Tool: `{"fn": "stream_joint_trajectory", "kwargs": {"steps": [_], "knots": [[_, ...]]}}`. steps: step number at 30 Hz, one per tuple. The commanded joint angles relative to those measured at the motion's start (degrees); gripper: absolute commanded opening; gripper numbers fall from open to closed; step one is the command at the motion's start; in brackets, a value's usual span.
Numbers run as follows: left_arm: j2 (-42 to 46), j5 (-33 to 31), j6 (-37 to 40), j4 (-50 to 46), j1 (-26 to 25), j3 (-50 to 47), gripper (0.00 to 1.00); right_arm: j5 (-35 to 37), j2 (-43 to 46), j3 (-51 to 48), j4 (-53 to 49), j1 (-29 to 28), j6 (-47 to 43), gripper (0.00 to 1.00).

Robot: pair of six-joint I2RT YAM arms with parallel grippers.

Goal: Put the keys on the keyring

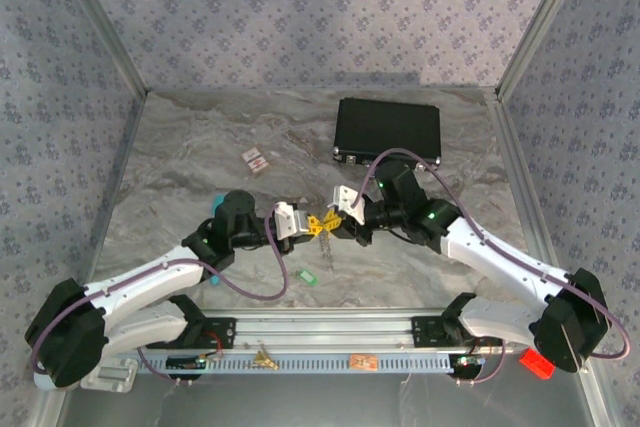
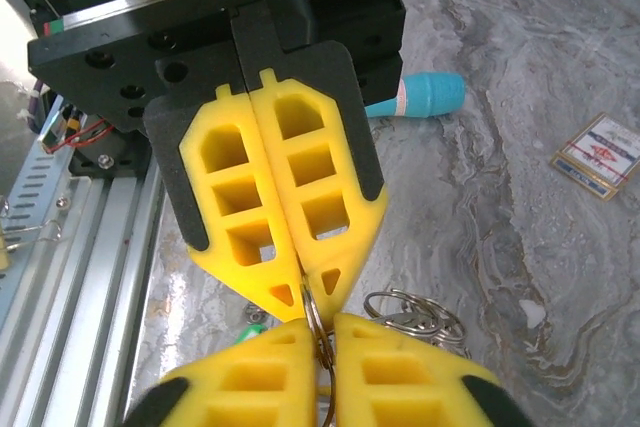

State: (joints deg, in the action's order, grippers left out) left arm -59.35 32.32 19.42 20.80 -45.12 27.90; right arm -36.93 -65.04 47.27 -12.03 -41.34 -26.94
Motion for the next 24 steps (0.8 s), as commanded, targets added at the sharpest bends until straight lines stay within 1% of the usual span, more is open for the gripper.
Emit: {"fn": "stream_joint_trajectory", "kwargs": {"steps": [1,3,5,7,9,12,15,20,24], "knots": [[0.25,1.94,-0.61,4.19,-0.47,1.06,0.0,-0.73,-0.56,0.65,-0.29,-0.27,-0.9,0.0],[-0.13,-0.02,-1.24,2.42,-0.45,1.93,0.0,-0.06,-0.53,1.45,-1.82,-0.31,-2.02,0.0],[-0.59,-1.63,-0.67,-1.19,-0.49,3.5,0.14,1.2,-0.43,2.75,-4.55,-0.45,-3.79,0.0],[-0.85,-2.22,0.24,-4.11,-0.5,4.39,0.2,3.73,-0.87,4.87,-8.79,-0.79,-6.59,0.0],[-0.96,-2.77,0.77,-5.35,-0.54,4.83,0.23,6.85,-1.86,7.44,-13.38,-1.44,-9.27,0.0],[-1.28,-3.03,1.33,-6.62,-0.5,5.49,0.23,10.87,-4.0,11.18,-19.24,-2.81,-12.47,0.0],[-1.79,-2.56,1.54,-6.61,-0.49,5.88,0.21,12.49,-5.41,13.53,-21.85,-4.14,-14.12,0.0],[-2.43,-2.3,1.59,-6.89,-0.51,6.29,0.18,10.39,-6.33,15.04,-21.59,-4.62,-13.51,0.0],[-2.6,-2.03,1.67,-6.7,-0.51,6.24,0.13,8.57,-6.64,15.14,-20.72,-5.06,-12.6,0.0]]}}
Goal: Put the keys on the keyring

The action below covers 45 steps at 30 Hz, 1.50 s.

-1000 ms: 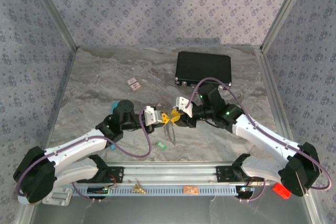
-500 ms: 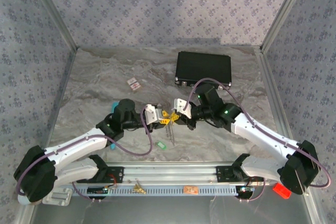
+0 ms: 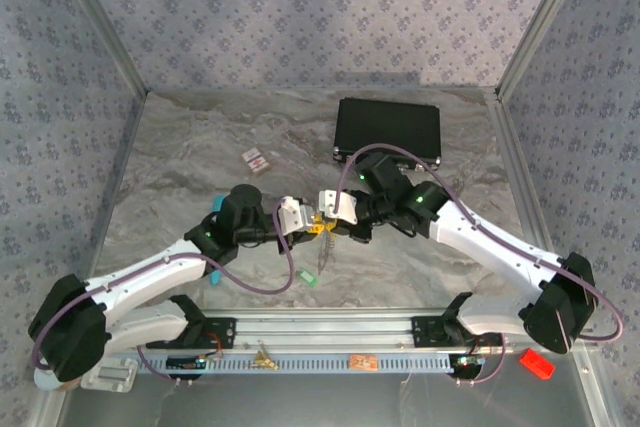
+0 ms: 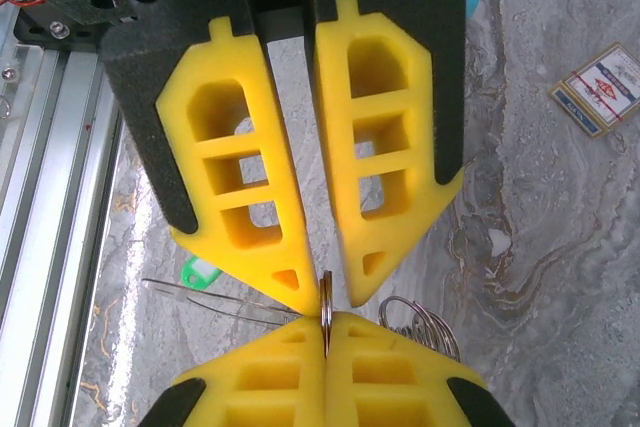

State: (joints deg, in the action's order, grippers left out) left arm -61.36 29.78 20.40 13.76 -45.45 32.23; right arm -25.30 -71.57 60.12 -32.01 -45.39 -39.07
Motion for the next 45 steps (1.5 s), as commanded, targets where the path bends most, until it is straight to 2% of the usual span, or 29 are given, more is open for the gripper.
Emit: {"fn": "stream_joint_trajectory", "kwargs": {"steps": [1,4,6,9,13,17,24,26,27,28,29,33,41,45], "knots": [[-0.68,0.54,0.69,0.35,-0.17,1.95,0.11,-3.54,-0.01,2.11,-0.37,-1.02,-0.08,0.0],[-0.71,0.89,1.04,0.4,-0.18,1.88,0.0,-5.21,0.61,1.07,1.54,-0.74,1.6,0.0],[-0.45,1.09,1.04,1.12,-0.18,1.41,0.0,-5.72,1.52,-0.49,3.67,-0.24,3.39,0.0],[0.32,1.16,-0.13,4.95,-0.2,-0.53,0.0,-7.4,3.46,-4.65,8.27,1.78,6.26,0.21],[0.41,1.4,-1.07,7.05,-0.23,-1.63,0.0,-8.42,4.25,-8.75,12.28,3.33,7.99,0.24],[0.59,1.6,-1.13,7.25,-0.23,-1.9,0.0,-8.28,4.92,-10.9,15.08,3.61,8.87,0.2],[0.46,1.6,-1.24,7.47,-0.18,-2.08,0.0,-9.13,5.21,-11.09,14.36,4.56,8.75,0.0],[0.2,1.27,-1.33,6.87,-0.2,-1.8,0.0,-9.45,5.21,-10.61,13.8,4.67,8.44,0.0],[-0.05,0.93,-1.39,6.07,-0.18,-1.37,0.03,-9.66,5.11,-10.1,13.31,4.64,8.18,0.0],[-0.32,0.65,-1.34,5.06,-0.2,-0.92,0.13,-9.91,5.11,-9.57,12.68,4.54,7.75,0.0],[-0.57,0.56,-1.18,4.27,-0.25,-0.62,0.18,-9.97,5.04,-9.11,12.19,4.5,7.42,0.0],[-1.19,0.64,-0.72,3.5,-0.2,-0.07,0.21,-9.05,4.59,-6.91,9.98,3.21,5.25,0.0],[-1.48,1.25,-0.02,2.96,-0.2,0.7,0.14,-4.64,2.22,-3.03,5.42,-0.52,0.88,0.0],[-0.91,1.86,0.64,2.64,-0.24,0.74,0.02,-3.7,1.0,-1.91,3.78,-0.93,0.13,0.0]]}}
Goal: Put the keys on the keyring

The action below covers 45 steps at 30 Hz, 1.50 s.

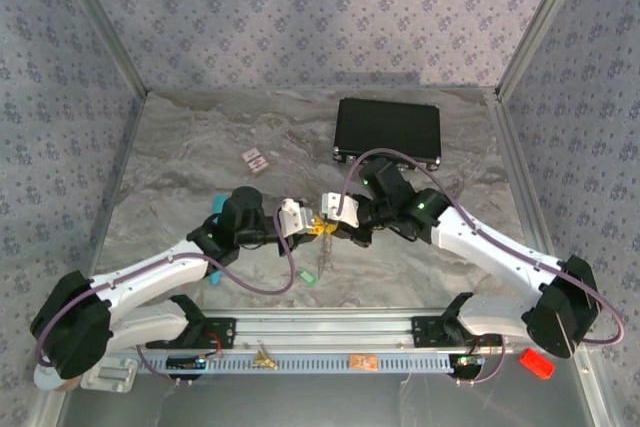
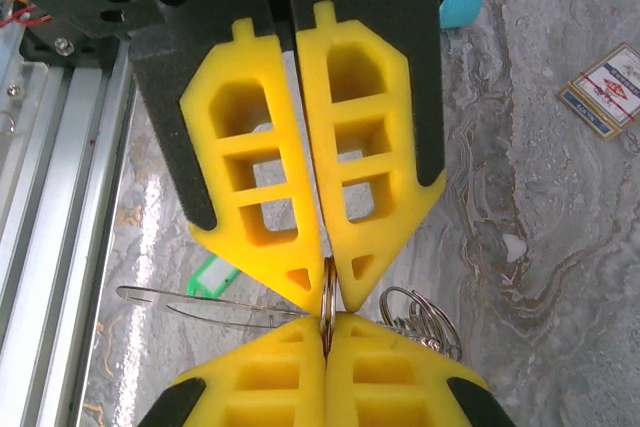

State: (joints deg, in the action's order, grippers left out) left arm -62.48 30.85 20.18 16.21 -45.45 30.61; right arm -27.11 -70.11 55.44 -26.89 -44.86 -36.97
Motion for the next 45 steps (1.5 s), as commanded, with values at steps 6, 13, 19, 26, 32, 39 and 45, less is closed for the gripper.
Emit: {"fn": "stream_joint_trajectory", "kwargs": {"steps": [6,13,19,26,32,39,45], "knots": [[1.46,0.48,0.46,1.59,-0.2,1.1,0.0,-3.24,3.31,-1.02,2.71,2.03,4.14,0.32],[2.35,-0.39,-1.2,3.56,-0.21,-0.18,0.0,-4.44,7.94,-8.33,9.42,4.08,12.13,0.41],[3.17,-0.96,-0.94,3.07,-0.16,-0.38,0.0,-5.72,8.28,-10.18,12.78,3.98,15.35,0.39],[2.51,-2.19,-2.95,1.97,-0.16,0.52,0.0,10.66,12.58,-13.05,13.82,-0.92,6.71,0.38],[1.0,-1.57,-6.09,0.2,-0.23,1.99,0.0,28.28,17.49,-16.53,18.71,-7.87,-8.15,0.37],[-1.19,0.31,-7.0,-5.34,-0.21,5.0,0.0,33.11,18.25,-17.22,20.33,-11.73,-29.17,0.36],[-2.21,1.09,-7.05,-6.01,-0.17,5.78,0.0,31.51,16.22,-14.3,16.74,-12.38,-36.4,0.38]]}}
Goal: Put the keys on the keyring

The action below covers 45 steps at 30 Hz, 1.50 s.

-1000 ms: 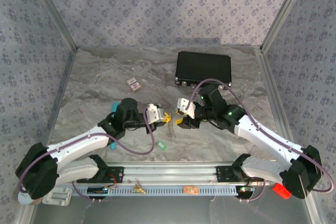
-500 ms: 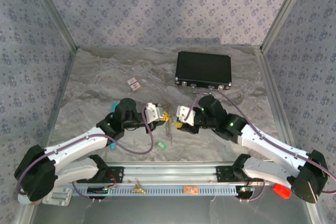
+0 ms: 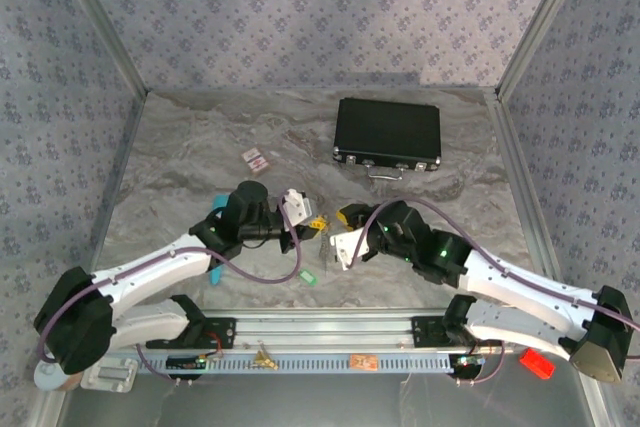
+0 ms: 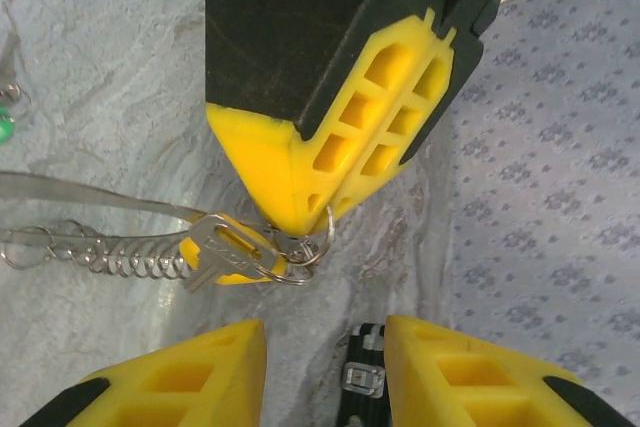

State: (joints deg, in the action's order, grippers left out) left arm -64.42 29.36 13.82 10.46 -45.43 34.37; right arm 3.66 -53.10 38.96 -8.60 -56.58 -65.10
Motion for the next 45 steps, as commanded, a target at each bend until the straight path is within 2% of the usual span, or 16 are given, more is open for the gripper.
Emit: {"fn": "stream_joint_trajectory", "kwargs": {"steps": [1,8,18,27,40,45], "knots": [[-0.35,2.77,-0.65,-0.11,-0.25,1.97,0.0,0.81,-1.18,2.26,-1.66,-0.76,-9.13,0.38],[-0.68,3.04,-0.47,-0.31,-0.14,2.46,0.0,-1.38,-3.26,3.03,-0.91,-0.82,-10.74,0.34],[-1.03,3.24,-0.42,0.1,-0.16,2.63,0.0,-1.04,-4.04,3.52,-1.98,-0.77,-10.76,0.17],[-1.32,3.42,-0.53,0.17,-0.11,2.96,0.0,-1.38,-4.55,3.66,-4.27,-0.73,-10.57,0.16],[-0.98,3.52,-1.38,1.49,-0.05,2.64,0.0,-2.43,-4.73,3.36,-4.29,-0.47,-8.22,0.0],[-0.37,3.41,-3.19,5.5,0.25,1.38,0.0,-4.49,-4.91,2.15,-4.45,-0.64,-3.96,0.0]]}}
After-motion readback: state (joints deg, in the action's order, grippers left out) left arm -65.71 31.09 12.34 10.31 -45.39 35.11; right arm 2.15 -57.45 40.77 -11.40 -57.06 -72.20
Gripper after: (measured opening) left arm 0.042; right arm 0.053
